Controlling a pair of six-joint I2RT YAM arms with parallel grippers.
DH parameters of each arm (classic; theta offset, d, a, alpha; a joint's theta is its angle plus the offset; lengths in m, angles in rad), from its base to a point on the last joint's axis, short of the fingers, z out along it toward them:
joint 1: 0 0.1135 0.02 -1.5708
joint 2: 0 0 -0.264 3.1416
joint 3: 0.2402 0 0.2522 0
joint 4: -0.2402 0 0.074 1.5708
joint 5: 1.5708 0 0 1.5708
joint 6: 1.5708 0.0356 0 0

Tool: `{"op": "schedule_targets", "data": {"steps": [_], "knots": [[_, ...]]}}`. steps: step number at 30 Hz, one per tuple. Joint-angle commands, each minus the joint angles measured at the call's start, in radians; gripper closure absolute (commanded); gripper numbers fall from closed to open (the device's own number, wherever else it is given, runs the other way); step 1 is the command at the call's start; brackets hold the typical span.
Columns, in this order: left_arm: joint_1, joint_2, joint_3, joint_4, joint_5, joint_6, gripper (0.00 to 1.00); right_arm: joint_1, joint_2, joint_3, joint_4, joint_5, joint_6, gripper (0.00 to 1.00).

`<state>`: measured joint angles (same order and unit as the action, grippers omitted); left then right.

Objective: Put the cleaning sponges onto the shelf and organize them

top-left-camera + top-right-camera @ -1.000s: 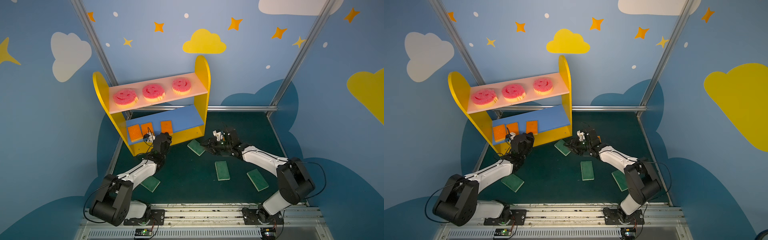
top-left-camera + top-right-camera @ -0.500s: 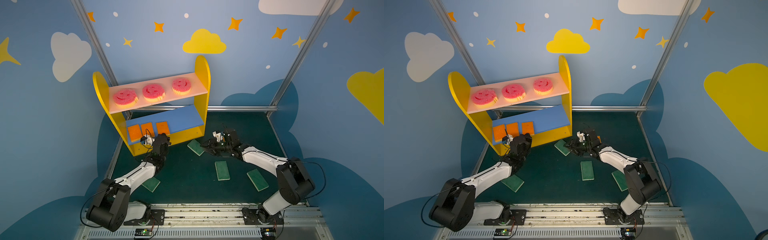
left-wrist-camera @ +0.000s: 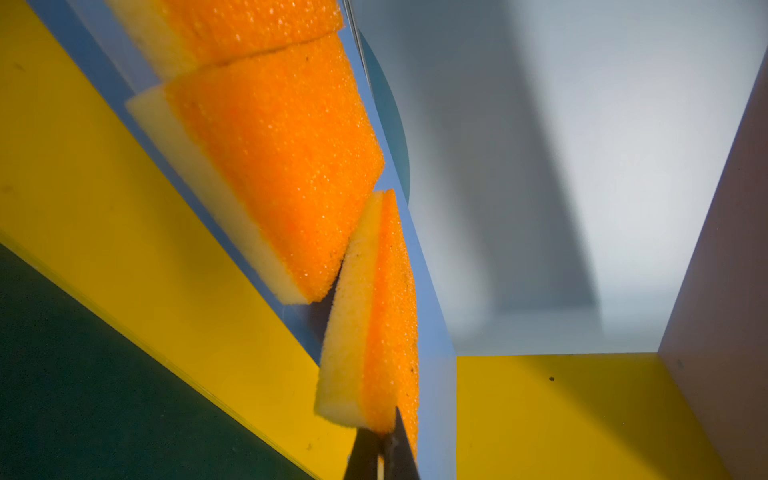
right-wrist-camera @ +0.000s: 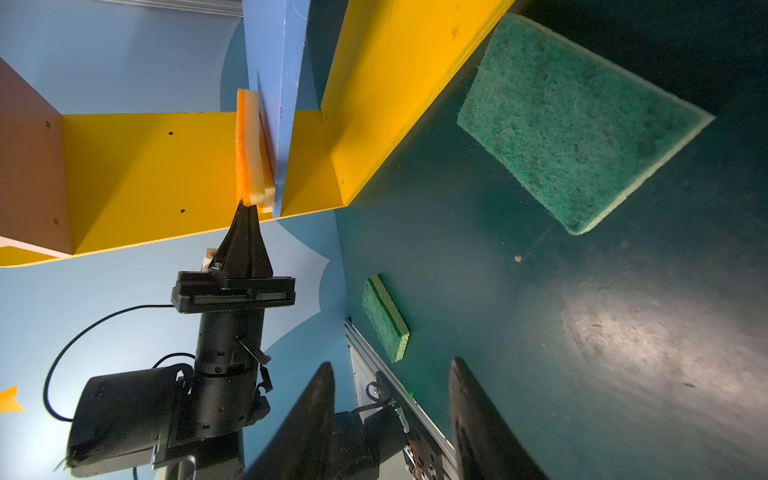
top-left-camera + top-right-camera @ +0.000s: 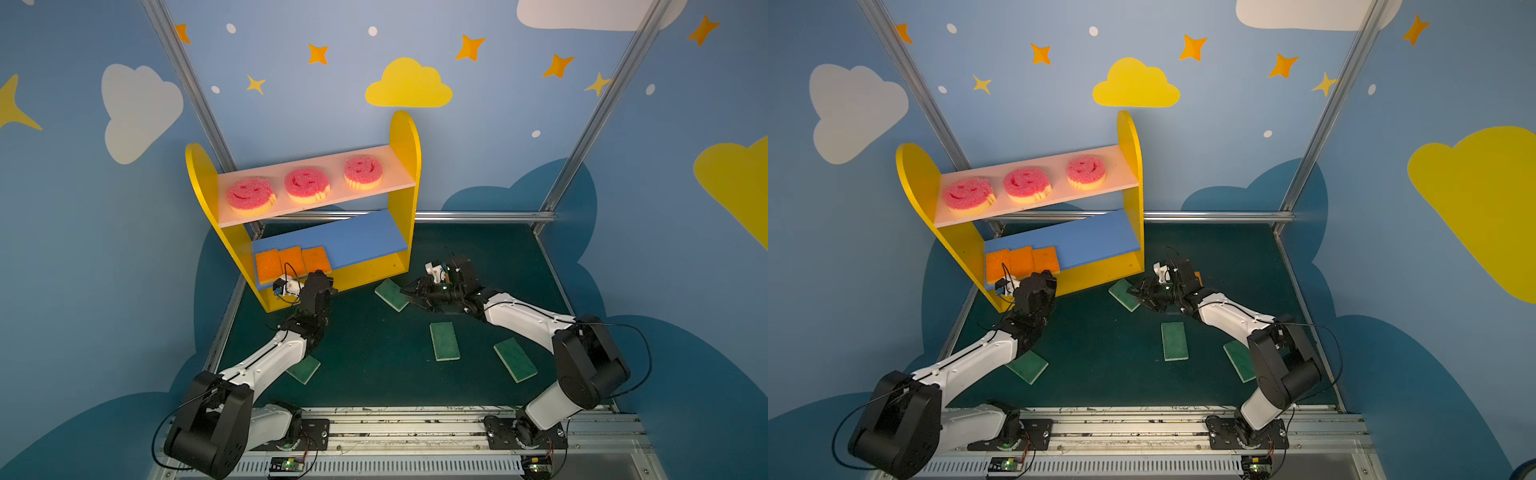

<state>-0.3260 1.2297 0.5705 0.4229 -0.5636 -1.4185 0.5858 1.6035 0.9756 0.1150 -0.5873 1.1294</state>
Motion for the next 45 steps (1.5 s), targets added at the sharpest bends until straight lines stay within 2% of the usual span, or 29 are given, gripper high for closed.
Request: {"op": "schedule_targets", "data": {"steps": [1,11,13,19,28,35,40,45], "knots": [[0.009,-0.029,-0.006,-0.034,-0.039,0.006,0.97,0.000,-0.020,-0.009,0.011,-0.009,0.000,0.55],[0.038,-0.030,-0.010,-0.044,-0.001,-0.005,0.97,0.005,-0.016,-0.003,0.007,-0.006,-0.002,0.55],[0.041,-0.031,-0.017,-0.046,0.009,-0.009,0.90,0.005,-0.019,0.000,-0.001,-0.005,-0.005,0.55],[0.047,-0.044,-0.026,-0.057,0.023,-0.007,0.55,0.005,-0.021,0.009,-0.012,-0.002,-0.011,0.55],[0.047,-0.066,-0.012,-0.088,0.105,0.014,0.37,0.002,-0.029,0.021,-0.036,0.004,-0.022,0.55],[0.041,-0.096,0.015,-0.176,0.204,0.070,0.12,-0.017,-0.043,0.020,-0.069,0.006,-0.047,0.54],[0.028,-0.134,0.036,-0.241,0.234,0.132,0.06,-0.049,-0.074,-0.008,-0.068,0.004,-0.057,0.52],[-0.013,-0.145,0.070,-0.290,0.282,0.230,0.05,-0.095,-0.118,-0.039,-0.077,0.001,-0.093,0.46]]}}
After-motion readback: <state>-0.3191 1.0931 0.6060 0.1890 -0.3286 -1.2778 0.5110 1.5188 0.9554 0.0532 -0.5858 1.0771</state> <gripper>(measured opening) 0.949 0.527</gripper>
